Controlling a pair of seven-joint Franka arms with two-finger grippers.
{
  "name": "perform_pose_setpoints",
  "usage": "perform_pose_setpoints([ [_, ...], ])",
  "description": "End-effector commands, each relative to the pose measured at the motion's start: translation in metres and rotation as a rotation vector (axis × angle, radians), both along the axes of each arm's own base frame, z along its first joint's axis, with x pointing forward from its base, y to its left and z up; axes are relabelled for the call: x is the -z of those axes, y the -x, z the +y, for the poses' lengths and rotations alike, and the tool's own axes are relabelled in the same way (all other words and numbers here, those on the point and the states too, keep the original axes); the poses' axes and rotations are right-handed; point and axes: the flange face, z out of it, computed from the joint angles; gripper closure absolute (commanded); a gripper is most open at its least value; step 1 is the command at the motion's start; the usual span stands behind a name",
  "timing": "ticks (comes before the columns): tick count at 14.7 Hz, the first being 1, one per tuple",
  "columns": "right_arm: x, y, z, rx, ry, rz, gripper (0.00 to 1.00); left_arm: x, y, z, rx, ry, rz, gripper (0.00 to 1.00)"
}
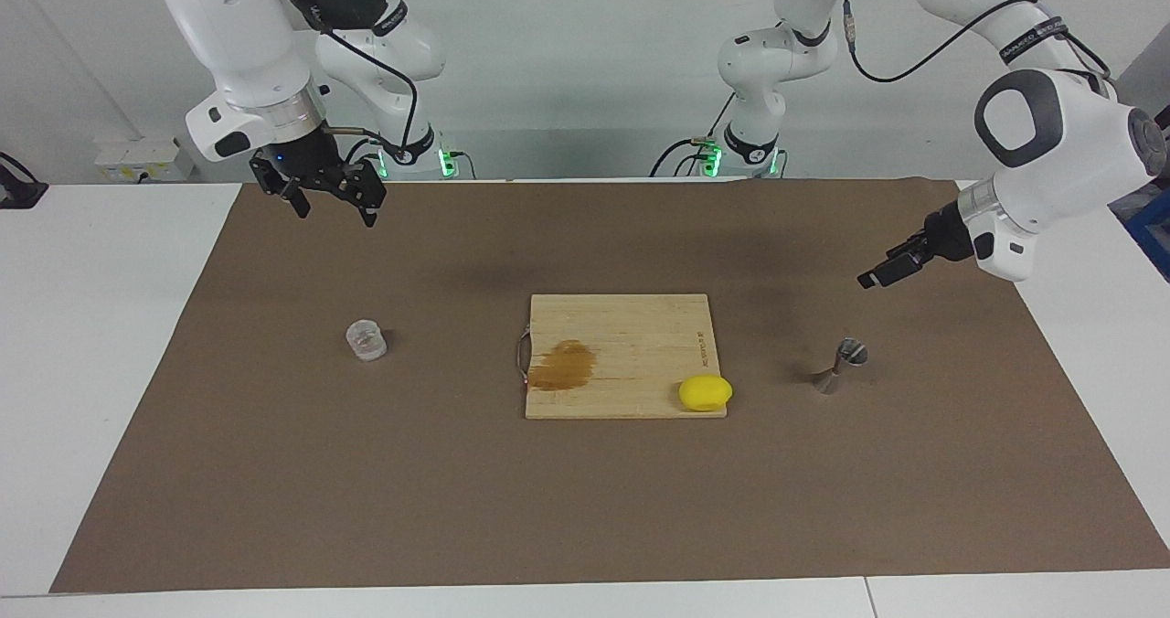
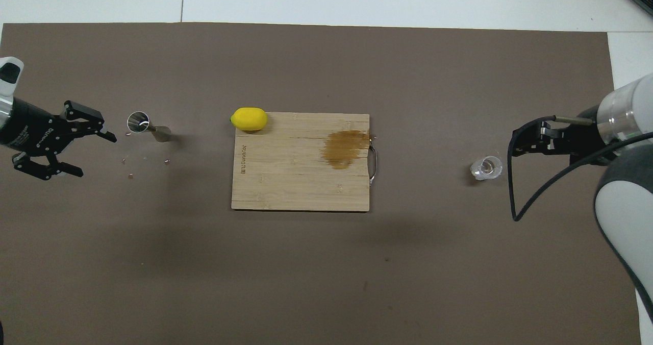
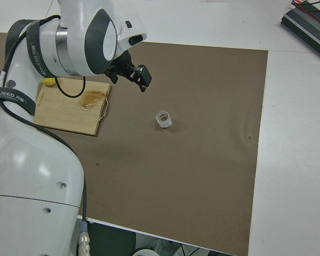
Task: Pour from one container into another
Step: 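Open the left gripper around the metal cup and close on it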
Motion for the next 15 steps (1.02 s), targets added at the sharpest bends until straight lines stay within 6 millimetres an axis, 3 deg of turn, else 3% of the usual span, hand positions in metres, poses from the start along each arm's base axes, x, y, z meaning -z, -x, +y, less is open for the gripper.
perform_pose_setpoints([
  [1,-0.002,0.006,-0.004,-0.013,-0.021,-0.001,0.0,0.018,-0.014,0.017,-0.289,0.078,0.096,0.0],
  [3,-0.001,0.006,-0.004,-0.011,-0.021,0.001,0.0,0.032,-0.015,0.041,-0.475,0.123,0.152,0.0],
  [8,-0.002,0.006,-0.004,-0.013,-0.021,-0.001,0.0,0.069,-0.003,0.083,-0.704,0.27,0.229,0.0],
  [10,-0.002,0.006,-0.004,-0.011,-0.021,-0.001,0.0,0.085,0.001,0.083,-0.852,0.327,0.257,0.0],
  [15,-0.001,0.006,-0.004,-0.011,-0.021,0.001,0.0,0.12,0.013,0.072,-1.014,0.455,0.318,0.0],
])
